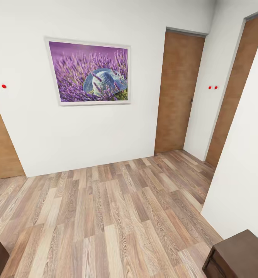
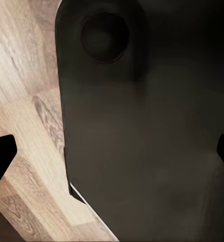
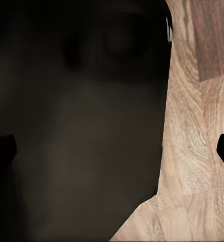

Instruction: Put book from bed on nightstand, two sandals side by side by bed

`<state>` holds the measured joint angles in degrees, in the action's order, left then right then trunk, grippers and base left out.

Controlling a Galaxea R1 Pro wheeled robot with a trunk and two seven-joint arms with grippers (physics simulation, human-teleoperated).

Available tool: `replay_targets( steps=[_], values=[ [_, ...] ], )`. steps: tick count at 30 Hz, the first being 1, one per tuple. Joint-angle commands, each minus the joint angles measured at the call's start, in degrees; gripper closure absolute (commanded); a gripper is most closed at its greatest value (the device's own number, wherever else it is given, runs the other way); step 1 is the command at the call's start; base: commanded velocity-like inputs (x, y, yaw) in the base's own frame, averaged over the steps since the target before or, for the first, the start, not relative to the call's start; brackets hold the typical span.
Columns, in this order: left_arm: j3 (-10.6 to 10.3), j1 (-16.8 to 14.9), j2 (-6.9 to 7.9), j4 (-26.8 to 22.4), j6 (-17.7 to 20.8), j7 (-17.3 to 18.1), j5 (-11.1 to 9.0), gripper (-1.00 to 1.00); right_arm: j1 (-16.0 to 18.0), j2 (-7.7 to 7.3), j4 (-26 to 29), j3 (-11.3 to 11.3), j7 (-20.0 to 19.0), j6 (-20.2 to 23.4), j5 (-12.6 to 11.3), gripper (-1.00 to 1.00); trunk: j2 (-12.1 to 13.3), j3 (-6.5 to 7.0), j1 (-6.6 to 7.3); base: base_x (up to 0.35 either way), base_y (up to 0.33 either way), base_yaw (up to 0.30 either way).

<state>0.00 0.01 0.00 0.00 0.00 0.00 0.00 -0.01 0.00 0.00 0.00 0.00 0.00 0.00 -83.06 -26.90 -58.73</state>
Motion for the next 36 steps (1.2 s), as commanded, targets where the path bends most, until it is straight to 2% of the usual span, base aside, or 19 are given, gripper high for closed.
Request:
replay_targets(
  steps=[1, 3, 8, 14, 22, 36],
  values=[
    [0.0, 0.0, 0.00, 0.0, 0.0, 0.0, 0.0, -1.00, 0.0, 0.00, 0.0, 0.0, 0.0, 0.0, 0.0, -1.00, 0.0, -0.03, 0.00, 0.000, 0.000, 0.000],
    [0.6, 0.0, 0.00, -0.6, 0.4, 0.4, -0.3, -1.00, 0.3, -0.09, -0.3, 0.3, 0.5, 0.5, 0.1, -1.00, 0.0, -0.03, 0.00, 0.000, 0.000, 0.000],
    [0.5, 0.0, -0.07, -0.7, 0.4, 0.4, -0.3, -1.00, 0.3, -0.09, -0.2, 0.3, 0.4, 0.5, 0.1, -1.00, 0.0, -0.03, 0.00, 0.000, 0.000, 0.000],
    [0.6, 0.0, -0.87, -2.5, 0.4, 0.4, -0.3, -1.00, 0.3, -0.09, -0.1, 0.3, 0.4, 0.5, 0.1, -1.00, 0.0, -0.03, 0.00, 0.000, 0.000, 0.000],
    [0.7, 0.0, -0.91, -3.2, 0.2, 0.4, -0.3, -1.00, 0.3, -0.09, 0.1, 0.3, 0.5, 0.4, 0.1, -1.00, 0.0, -0.03, 0.00, 0.000, 0.000, 0.000],
    [1.0, -0.1, -0.54, -7.7, -4.3, 0.3, -0.5, -1.00, 0.4, -0.42, 4.3, 0.5, 1.0, -4.0, 0.2, -1.00, 0.0, -0.03, 0.00, 0.000, 0.000, 0.000]
  ],
)
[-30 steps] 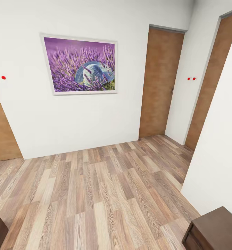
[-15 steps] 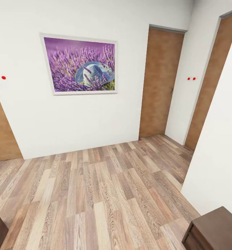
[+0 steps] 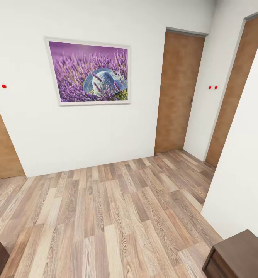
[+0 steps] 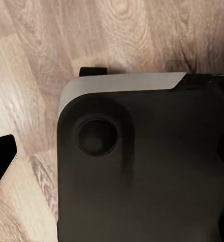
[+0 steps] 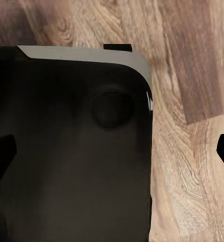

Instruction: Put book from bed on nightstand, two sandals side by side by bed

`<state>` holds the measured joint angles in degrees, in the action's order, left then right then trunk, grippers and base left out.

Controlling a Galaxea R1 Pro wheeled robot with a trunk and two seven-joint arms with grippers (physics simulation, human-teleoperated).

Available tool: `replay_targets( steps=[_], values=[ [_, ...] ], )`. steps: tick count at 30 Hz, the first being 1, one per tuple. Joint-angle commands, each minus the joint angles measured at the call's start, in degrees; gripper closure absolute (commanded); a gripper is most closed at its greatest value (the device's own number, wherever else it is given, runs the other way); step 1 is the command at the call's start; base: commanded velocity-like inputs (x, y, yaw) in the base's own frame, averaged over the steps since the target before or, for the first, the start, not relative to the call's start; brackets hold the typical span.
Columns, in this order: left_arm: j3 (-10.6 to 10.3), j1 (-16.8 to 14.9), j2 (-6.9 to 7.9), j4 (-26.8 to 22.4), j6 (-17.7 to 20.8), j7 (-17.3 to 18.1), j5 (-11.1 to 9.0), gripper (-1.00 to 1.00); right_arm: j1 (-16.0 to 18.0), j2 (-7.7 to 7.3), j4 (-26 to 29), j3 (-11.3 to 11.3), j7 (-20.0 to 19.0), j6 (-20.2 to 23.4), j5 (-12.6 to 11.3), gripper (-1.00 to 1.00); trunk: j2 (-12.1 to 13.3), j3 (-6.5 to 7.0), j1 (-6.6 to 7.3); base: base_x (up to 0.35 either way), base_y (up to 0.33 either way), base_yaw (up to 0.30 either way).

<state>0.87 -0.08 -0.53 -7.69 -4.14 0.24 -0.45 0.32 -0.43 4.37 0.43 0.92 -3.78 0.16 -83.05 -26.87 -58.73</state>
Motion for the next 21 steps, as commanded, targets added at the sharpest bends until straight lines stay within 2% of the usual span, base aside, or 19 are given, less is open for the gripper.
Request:
replay_targets(
  steps=[1, 7, 8, 9, 12, 13, 16, 21],
  values=[
    [0.1, 0.0, -0.04, -0.3, -0.5, 0.0, -0.1, -1.00, 0.0, -0.02, 0.3, 0.0, 0.1, -0.5, 0.0, -1.00, 0.0, -0.05, 0.00, 0.000, 0.000, 0.000],
    [0.0, -0.1, -0.78, -2.3, -1.2, -0.1, 0.0, -1.00, 0.2, -0.11, 2.2, 0.1, 0.1, -2.4, -0.1, -1.00, 0.0, -0.05, 0.00, 0.000, 0.000, 0.000],
    [0.0, -0.1, -0.91, -24.0, -1.3, -0.1, 0.0, -1.00, 0.3, -0.14, 11.7, 0.1, 0.1, -6.0, -0.1, -1.00, 0.0, -0.05, 0.00, 0.000, 0.000, 0.000],
    [0.0, -0.1, -0.95, -25.7, -1.7, -0.1, 0.0, -1.00, 0.3, -0.19, 12.6, 0.1, 0.1, -6.1, -0.1, -1.00, 0.0, -0.05, 0.00, 0.000, 0.000, 0.000],
    [0.1, -0.1, -0.82, -27.9, -4.0, -0.1, -0.3, -1.00, 0.4, -0.24, 14.4, 0.1, 0.1, -6.3, -0.2, -1.00, 0.0, -0.05, 0.00, 0.000, 0.000, 0.000],
    [0.1, -0.2, -0.78, -28.4, -6.3, -0.1, -1.4, -1.00, 0.4, -0.24, 15.2, 0.1, 0.1, -6.5, -0.2, -1.00, 0.0, -0.05, 0.00, 0.000, 0.000, 0.000],
    [0.1, -0.3, -0.75, -28.8, -9.9, -0.2, -4.1, -1.00, 0.4, -0.20, 16.1, 0.2, 0.0, -6.9, -0.2, -1.00, 0.0, -0.05, 0.00, 0.000, 0.000, 0.000],
    [0.1, -0.4, -0.78, -27.7, -11.3, -0.2, -5.5, -1.00, 0.4, -0.13, 16.2, 0.2, -0.2, -6.9, -0.2, -1.00, 0.0, -0.05, 0.00, 0.000, 0.000, 0.000]
  ],
)
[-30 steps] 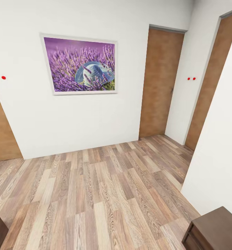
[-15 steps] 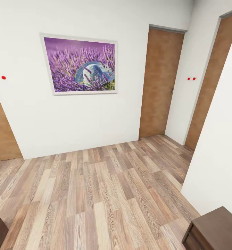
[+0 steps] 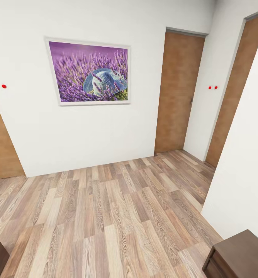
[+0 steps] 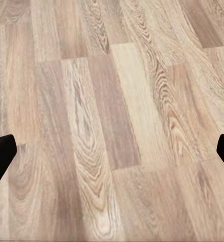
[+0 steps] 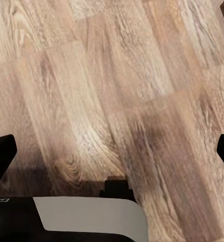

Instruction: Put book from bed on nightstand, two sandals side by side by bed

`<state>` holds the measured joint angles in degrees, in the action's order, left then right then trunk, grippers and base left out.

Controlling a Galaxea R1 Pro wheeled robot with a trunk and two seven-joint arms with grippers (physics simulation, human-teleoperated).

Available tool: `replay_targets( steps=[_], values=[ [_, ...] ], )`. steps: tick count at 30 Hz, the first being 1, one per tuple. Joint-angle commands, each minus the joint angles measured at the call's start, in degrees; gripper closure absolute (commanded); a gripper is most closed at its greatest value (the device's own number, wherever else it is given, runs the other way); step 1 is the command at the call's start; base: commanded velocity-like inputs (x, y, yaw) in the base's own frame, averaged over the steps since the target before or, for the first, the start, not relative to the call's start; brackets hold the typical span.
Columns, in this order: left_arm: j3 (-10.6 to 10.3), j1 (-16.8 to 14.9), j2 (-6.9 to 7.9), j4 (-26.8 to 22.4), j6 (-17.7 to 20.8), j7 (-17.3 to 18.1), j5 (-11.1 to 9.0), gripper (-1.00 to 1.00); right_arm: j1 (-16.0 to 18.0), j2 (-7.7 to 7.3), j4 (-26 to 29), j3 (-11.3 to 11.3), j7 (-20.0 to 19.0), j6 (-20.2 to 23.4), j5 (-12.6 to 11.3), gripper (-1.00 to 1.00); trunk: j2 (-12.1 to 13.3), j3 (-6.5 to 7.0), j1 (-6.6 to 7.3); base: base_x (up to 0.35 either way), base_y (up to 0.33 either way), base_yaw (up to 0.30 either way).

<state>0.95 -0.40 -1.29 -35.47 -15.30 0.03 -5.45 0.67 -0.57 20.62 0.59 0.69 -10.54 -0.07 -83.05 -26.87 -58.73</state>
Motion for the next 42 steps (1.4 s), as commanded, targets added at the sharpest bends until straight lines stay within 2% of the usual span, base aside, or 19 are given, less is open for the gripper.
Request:
replay_targets(
  steps=[1, 18, 42],
  values=[
    [0.0, 0.0, -0.02, 0.1, -0.2, 0.1, -0.5, -1.00, 0.0, 0.00, 0.0, 0.1, 0.1, -0.2, 0.0, -1.00, 0.0, -0.06, 0.00, 0.000, 0.000, 0.000],
    [0.5, 0.0, -0.03, 2.2, -0.6, 0.1, -0.9, -1.00, 0.0, -0.01, -0.1, 0.1, 0.2, -0.3, 0.0, -1.00, 0.0, -0.06, 0.00, 0.000, 0.000, 0.024],
    [0.5, 0.0, -0.03, 2.2, -0.6, 0.1, -0.8, -1.00, 0.0, -0.04, -0.1, 0.0, 0.3, -0.3, 0.0, -1.00, 0.0, -0.06, 0.00, 0.000, 0.000, 0.270]
  ],
)
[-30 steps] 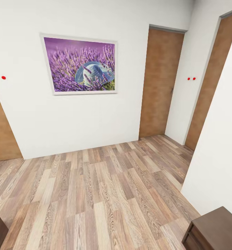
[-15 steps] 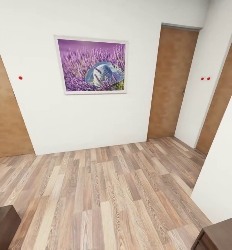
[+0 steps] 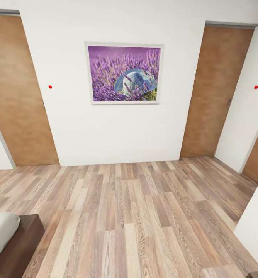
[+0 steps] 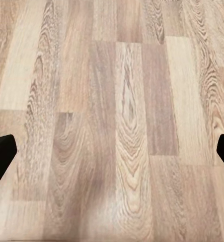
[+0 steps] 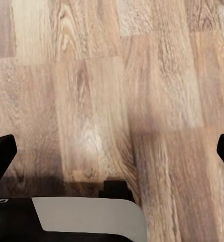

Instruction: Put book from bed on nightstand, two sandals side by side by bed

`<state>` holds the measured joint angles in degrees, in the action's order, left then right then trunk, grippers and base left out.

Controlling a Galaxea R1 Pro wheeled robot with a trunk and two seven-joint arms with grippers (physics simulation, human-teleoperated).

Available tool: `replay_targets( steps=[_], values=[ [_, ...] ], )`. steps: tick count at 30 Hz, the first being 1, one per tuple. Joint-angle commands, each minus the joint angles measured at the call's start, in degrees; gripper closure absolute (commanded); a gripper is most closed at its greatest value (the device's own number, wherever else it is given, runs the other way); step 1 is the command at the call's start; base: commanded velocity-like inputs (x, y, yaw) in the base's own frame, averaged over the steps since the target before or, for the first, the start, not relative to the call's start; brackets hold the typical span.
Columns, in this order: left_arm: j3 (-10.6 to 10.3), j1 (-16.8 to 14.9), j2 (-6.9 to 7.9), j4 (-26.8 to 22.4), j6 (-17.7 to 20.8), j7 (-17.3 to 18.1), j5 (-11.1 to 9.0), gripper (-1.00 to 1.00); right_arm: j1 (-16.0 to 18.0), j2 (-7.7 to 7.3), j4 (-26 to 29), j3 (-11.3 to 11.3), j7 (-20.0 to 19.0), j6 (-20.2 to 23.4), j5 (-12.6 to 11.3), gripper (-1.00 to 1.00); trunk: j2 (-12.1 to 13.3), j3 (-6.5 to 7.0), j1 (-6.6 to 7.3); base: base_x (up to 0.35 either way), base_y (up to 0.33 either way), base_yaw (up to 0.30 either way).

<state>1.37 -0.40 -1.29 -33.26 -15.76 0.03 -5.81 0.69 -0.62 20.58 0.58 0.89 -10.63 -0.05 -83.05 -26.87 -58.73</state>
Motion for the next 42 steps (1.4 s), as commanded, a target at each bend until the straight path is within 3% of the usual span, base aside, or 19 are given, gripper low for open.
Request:
replay_targets(
  steps=[1, 42],
  values=[
    [0.0, 0.0, -0.03, 0.0, -0.1, 0.1, -0.4, -1.00, 0.0, 0.00, 0.0, 0.0, 0.1, -0.2, 0.0, -1.00, 0.0, -0.06, 0.00, 0.000, 0.000, 0.276],
    [0.0, 0.0, -0.11, 0.1, -0.1, 0.1, -0.3, -1.00, 0.0, 0.00, 0.0, 0.1, 0.2, -0.2, 0.0, -1.00, 0.0, -0.06, 0.00, 0.000, 0.000, 0.286]
  ],
)
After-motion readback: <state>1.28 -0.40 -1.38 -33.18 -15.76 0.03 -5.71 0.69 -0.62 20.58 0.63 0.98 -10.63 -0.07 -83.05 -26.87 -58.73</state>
